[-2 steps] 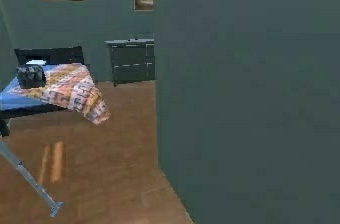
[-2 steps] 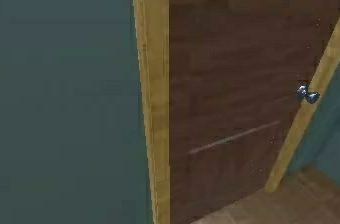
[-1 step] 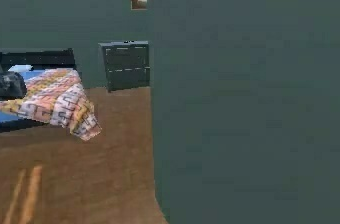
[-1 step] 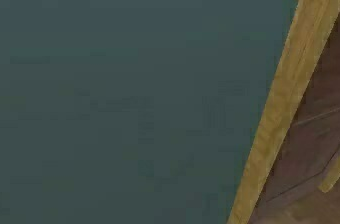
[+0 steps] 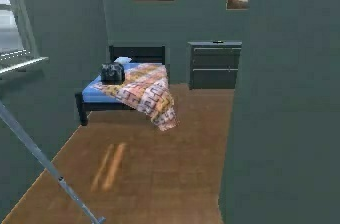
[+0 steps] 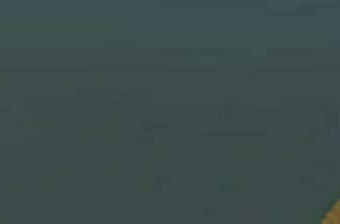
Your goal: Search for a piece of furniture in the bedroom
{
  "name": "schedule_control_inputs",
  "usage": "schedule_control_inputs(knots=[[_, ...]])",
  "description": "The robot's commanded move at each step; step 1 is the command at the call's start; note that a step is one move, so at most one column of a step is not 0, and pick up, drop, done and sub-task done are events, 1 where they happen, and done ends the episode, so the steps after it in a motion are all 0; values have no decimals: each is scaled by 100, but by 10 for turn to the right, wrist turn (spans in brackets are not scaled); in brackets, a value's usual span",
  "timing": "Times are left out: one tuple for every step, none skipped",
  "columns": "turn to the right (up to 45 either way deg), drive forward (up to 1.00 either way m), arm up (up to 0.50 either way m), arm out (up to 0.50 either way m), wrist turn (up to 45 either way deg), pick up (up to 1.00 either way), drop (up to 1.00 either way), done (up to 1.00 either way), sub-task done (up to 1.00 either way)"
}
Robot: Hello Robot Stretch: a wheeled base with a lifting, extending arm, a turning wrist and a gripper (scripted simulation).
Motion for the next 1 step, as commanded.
schedule_control_inputs(knots=[[0,100,0,0,0,0,0,0,0]])
